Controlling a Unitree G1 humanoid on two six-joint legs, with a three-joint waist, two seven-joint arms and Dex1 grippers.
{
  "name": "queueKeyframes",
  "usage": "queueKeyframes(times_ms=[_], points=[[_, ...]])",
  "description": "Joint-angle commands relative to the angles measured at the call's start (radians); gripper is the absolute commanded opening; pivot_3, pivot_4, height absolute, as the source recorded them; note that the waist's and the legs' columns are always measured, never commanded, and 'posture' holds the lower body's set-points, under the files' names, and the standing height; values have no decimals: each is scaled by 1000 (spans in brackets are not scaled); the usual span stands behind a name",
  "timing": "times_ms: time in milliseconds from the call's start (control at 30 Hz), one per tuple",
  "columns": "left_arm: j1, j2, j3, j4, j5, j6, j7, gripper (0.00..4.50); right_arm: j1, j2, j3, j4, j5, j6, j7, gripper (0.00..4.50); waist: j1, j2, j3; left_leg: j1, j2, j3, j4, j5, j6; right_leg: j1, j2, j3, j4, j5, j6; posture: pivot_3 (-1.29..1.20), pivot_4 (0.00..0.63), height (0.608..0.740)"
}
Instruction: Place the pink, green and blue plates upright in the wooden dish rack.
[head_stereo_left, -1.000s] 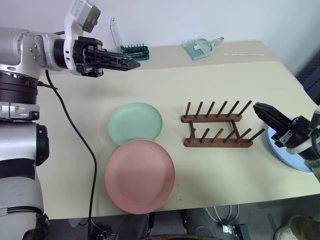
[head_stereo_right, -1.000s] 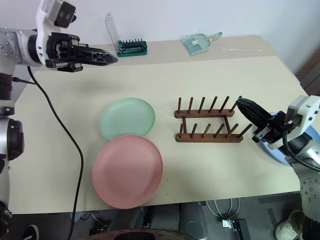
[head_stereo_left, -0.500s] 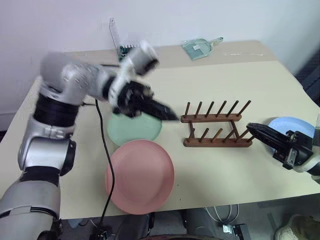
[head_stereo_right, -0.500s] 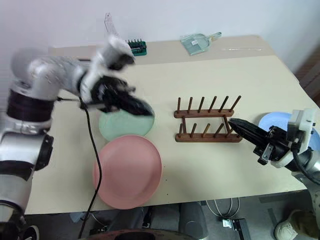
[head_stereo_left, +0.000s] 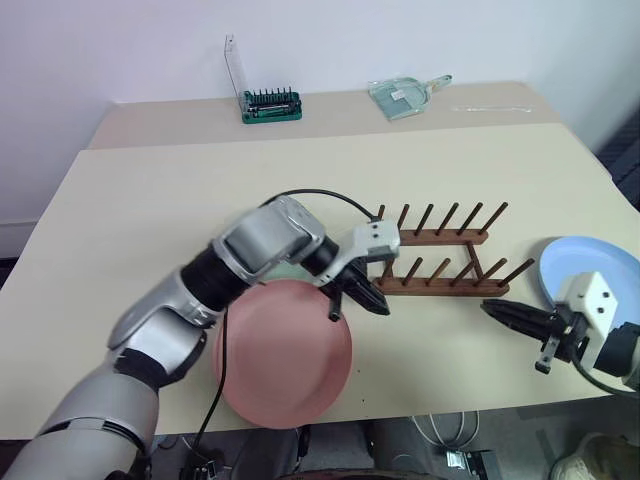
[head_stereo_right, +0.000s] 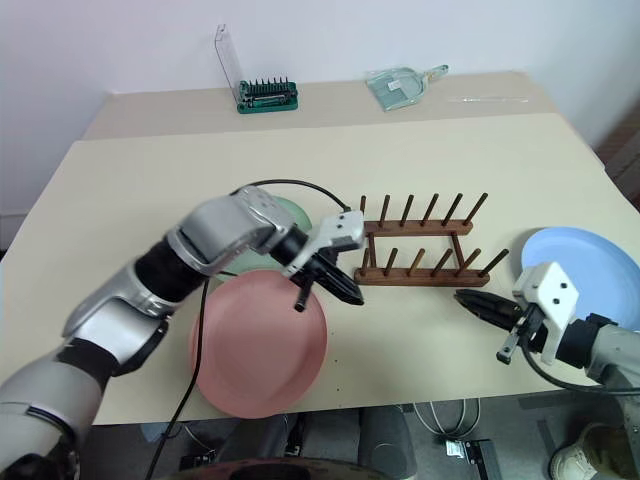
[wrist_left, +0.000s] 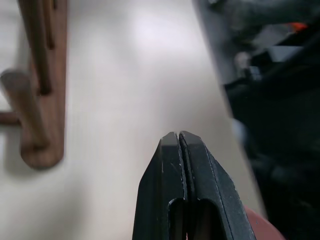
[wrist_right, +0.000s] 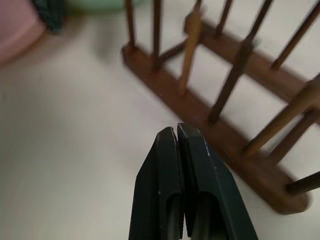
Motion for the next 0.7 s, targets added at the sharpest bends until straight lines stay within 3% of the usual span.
queueKeyframes(times_ms=[33, 367, 700], points=[[19, -44, -14, -17, 42, 7, 76, 0, -21, -14, 9, 4, -37, -32, -2, 57, 0, 0, 0, 0, 0, 0, 0, -1, 1, 0, 0, 0, 0, 0, 0, 0, 150, 740], [52, -82, -55, 56, 188, -92, 206, 0, -138, -3, 166, 115, -224, -116, -78, 57, 3, 0, 0, 0, 0, 0, 0, 0, -1, 0, 0, 0, 0, 0, 0, 0, 150, 740], [46, -131, -71, 168, 258, -181, 184, 0, -178, -29, 264, 276, -375, -251, -87, 57, 2, 0, 0, 1, -1, 0, 0, 0, -1, 1, 0, 0, 0, 0, 0, 0, 150, 740]])
